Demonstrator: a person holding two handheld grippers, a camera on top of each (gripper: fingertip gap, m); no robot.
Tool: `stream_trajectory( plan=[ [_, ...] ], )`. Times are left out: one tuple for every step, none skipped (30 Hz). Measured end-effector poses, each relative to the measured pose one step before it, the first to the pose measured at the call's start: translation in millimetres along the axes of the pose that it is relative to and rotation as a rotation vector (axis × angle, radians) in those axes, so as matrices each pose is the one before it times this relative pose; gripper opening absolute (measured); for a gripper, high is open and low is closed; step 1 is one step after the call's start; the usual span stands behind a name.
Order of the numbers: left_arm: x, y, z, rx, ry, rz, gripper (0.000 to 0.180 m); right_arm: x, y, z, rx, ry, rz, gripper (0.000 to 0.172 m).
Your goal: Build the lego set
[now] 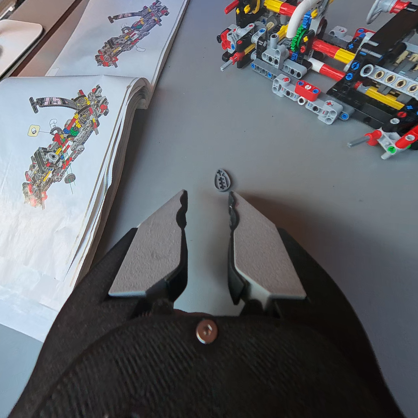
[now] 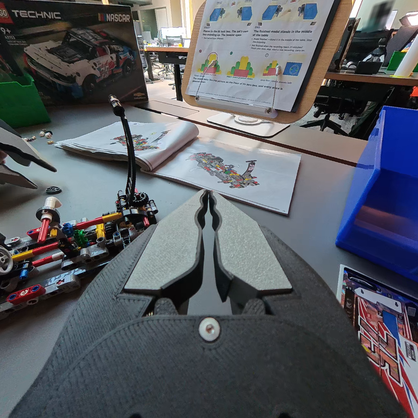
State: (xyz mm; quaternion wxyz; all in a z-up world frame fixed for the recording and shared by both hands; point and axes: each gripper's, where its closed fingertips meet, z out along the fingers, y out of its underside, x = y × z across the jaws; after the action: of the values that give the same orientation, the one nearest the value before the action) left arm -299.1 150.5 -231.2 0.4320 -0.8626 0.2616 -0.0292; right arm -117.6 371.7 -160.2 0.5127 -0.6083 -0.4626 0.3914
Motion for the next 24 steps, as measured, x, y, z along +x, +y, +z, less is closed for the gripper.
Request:
stream_trajectory(
  plan=[
    [-0.24,0.41,0.43,-0.0038,-0.0006,-0.0018,0.035,-0.04,-0.14,-0.15,0.0013,0.0005,-0.0006,0.000],
    [-0.53,0.47,0.36,-0.0038,-0.0032,-0.0021,0.036,0.00,-0.33,-0.43,0.0031,0.0005,-0.0010,0.000],
    [-0.78,0.37,0.16,-0.0029,-0.0060,-0.0011,0.037,-0.17,-0.62,-0.57,0.0048,0.0002,-0.0011,0.000],
    [-0.31,0.16,0.25,-0.0017,-0.0057,0.0025,0.038,-0.15,-0.66,-0.64,0.0059,-0.0007,-0.0009,0.000],
    [-0.08,0.16,0.12,-0.0015,-0.0053,0.0057,0.038,-0.31,-0.74,-0.59,0.0056,-0.0012,-0.0001,0.000],
    [-0.01,0.51,0.39,-0.0045,-0.0059,0.0060,0.039,-0.15,-0.41,-0.50,0.0037,-0.0014,0.0024,0.000],
    [0.10,0.91,0.82,-0.0090,-0.0047,0.0055,0.039,-0.48,-0.13,-0.15,0.0012,-0.0036,0.0036,0.000],
    [0.37,1.36,1.17,-0.0116,-0.0021,0.0055,0.041,-0.37,0.03,0.06,-0.0003,-0.0030,0.0033,0.000],
    [0.62,0.27,0.86,-0.0040,0.0009,0.0046,0.041,-0.08,0.09,0.20,-0.0010,-0.0014,0.0018,0.000],
    [0.21,-0.01,-0.14,-0.0004,0.0011,0.0009,0.040,-0.10,0.23,0.28,-0.0021,-0.0009,0.0010,0.000],
    [-0.13,0.12,0.02,-0.0005,0.0026,-0.0047,0.041,-0.16,0.28,0.46,-0.0027,-0.0016,0.0010,0.000],
    [-0.14,0.22,0.10,-0.0011,0.0047,-0.0071,0.041,-0.24,0.29,0.41,-0.0019,-0.0017,0.0010,0.000],
    [0.36,0.19,0.21,-0.0010,0.0078,-0.0052,0.040,-0.32,0.03,0.25,-0.0005,-0.0015,0.0004,0.000],
    [1.00,0.00,0.17,-0.0005,0.0096,-0.0014,0.038,-0.35,-0.16,0.17,0.0003,-0.0014,0.0002,0.000],
    [1.86,-0.40,0.36,-0.0002,0.0138,-0.0021,0.037,-0.40,-0.08,0.11,0.0005,-0.0019,0.0001,0.000],
    [3.18,-1.24,1.10,-0.0002,0.0202,-0.0092,0.038,-0.46,-0.07,0.19,0.0004,-0.0022,0.0002,0.000],
    [2.54,-1.69,2.35,-0.0038,0.0146,-0.0219,0.038,-0.45,-0.03,0.26,0.0000,-0.0019,0.0003,0.000],
    [1.58,-2.02,3.15,-0.0064,0.0074,-0.0331,0.038,-0.39,-0.02,0.25,-0.0002,-0.0014,0.0003,0.000],
    [2.47,-2.25,3.34,-0.0059,0.0118,-0.0341,0.037,-0.38,0.03,0.23,-0.0004,-0.0013,0.0003,0.000],
    [2.87,-1.80,2.98,-0.0053,0.0152,-0.0318,0.034,-0.40,0.06,0.31,-0.0008,-0.0014,0.0002,0.000],
    [1.18,-1.31,2.32,-0.0040,0.0087,-0.0334,0.033,-0.12,0.11,0.12,-0.0010,-0.0007,-0.0004,0.000],
    [-0.12,-1.27,1.50,-0.0005,0.0008,-0.0220,0.033,0.06,0.20,0.14,-0.0009,0.0007,-0.0001,0.000],
    [-0.50,-0.56,0.67,0.0008,-0.0069,-0.0007,0.033,0.12,0.00,-0.05,0.0000,-0.0002,0.0011,0.000],
    [-0.77,-0.18,0.31,0.0003,-0.0077,-0.0017,0.031,0.19,-0.14,-0.13,0.0012,-0.0001,0.0022,0.000]
  ],
)
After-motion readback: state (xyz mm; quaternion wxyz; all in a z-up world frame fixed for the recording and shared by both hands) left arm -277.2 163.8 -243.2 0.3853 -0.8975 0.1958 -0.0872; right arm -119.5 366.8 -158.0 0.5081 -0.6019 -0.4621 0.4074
